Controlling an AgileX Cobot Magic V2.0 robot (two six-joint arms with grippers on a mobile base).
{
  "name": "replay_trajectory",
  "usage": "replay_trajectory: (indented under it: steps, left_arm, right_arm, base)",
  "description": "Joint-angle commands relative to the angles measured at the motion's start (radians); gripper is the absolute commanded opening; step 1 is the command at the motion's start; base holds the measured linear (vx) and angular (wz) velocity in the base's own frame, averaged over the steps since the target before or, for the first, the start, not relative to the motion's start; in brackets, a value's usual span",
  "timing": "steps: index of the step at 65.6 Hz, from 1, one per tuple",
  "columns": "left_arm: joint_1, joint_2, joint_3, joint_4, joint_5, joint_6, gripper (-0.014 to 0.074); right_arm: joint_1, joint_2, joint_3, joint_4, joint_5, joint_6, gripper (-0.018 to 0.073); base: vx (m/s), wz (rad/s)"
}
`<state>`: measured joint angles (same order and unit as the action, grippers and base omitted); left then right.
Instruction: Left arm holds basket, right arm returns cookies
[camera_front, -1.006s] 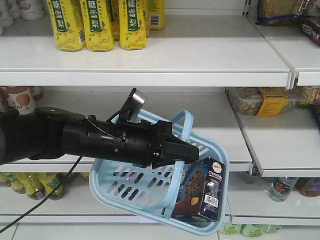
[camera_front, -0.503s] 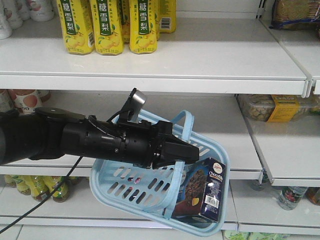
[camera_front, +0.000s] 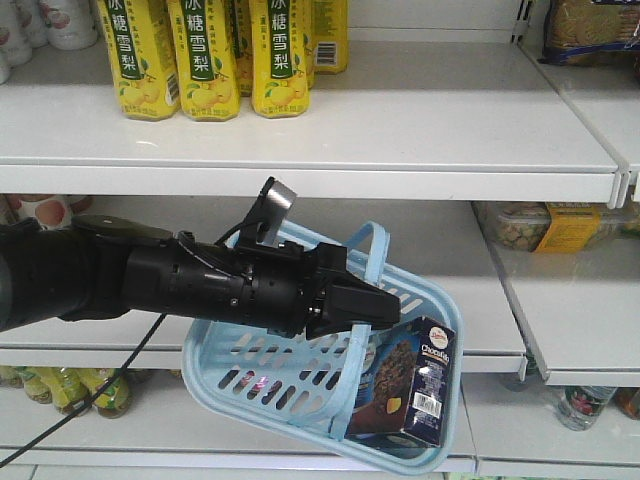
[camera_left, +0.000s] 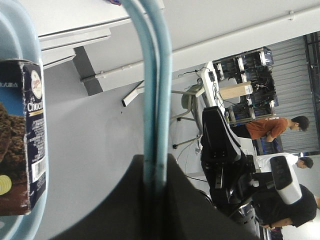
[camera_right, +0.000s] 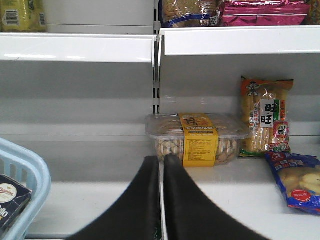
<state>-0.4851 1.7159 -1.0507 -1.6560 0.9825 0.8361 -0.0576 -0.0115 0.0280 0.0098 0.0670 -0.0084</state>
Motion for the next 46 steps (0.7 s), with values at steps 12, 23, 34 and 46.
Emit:
replay_trajectory:
  steps: [12, 23, 34, 46]
  left_arm:
    - [-0.003, -0.058, -0.026, -0.116, 0.07, 0.006, -0.0003]
    - [-0.003, -0.058, -0.026, -0.116, 0.07, 0.006, -0.0003]
    - [-0.003, -0.058, -0.026, -0.116, 0.07, 0.006, -0.0003]
    - [-0.003, -0.058, -0.026, -0.116, 0.07, 0.006, -0.0003]
  right_arm:
    - [-0.001, -0.008, 0.017, -0.01, -0.075, -0.002, -0.0006]
    - [-0.001, -0.008, 0.017, -0.01, -0.075, -0.002, -0.0006]
    - [-0.001, -0.008, 0.017, -0.01, -0.075, -0.002, -0.0006]
    - [-0.001, -0.008, 0.017, -0.01, -0.075, -0.002, -0.0006]
  base:
    - [0.07, -0.01]
    - [0.07, -0.02]
    - [0.08, -0.02]
    - [0.07, 0.01]
